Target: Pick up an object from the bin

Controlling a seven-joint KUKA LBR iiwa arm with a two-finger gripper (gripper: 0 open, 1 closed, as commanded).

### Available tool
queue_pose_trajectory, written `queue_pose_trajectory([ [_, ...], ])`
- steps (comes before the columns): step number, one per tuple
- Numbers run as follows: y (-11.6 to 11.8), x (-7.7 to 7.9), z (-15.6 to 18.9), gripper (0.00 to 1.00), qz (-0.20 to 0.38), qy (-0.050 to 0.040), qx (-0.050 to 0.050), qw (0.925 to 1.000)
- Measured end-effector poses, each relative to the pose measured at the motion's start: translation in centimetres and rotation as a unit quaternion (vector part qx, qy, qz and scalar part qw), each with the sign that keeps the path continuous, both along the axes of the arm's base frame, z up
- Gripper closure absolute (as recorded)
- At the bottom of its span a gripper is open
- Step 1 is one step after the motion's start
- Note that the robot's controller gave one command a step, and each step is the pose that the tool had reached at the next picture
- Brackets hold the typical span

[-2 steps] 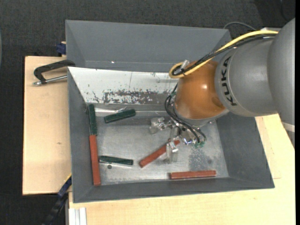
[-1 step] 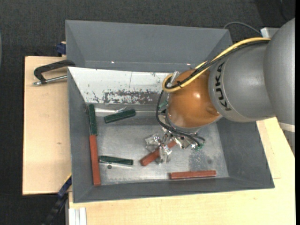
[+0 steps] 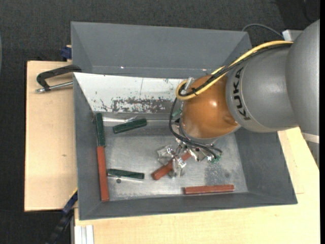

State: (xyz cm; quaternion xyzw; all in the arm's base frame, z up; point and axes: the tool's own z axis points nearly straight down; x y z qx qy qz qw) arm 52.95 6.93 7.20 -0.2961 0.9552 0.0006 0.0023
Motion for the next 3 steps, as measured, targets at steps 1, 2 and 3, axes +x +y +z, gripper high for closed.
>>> queue_pose_trajectory([
  [1,0.0,-0.1,0.4,1.00,0.000,0.0011,0.000,1.0000],
  [2,0.0,-0.1,1.6,1.00,0.000,0.0013,0.000,1.0000],
  [3,0.0,-0.1,3.0,1.00,0.000,0.0012,0.000,1.0000],
])
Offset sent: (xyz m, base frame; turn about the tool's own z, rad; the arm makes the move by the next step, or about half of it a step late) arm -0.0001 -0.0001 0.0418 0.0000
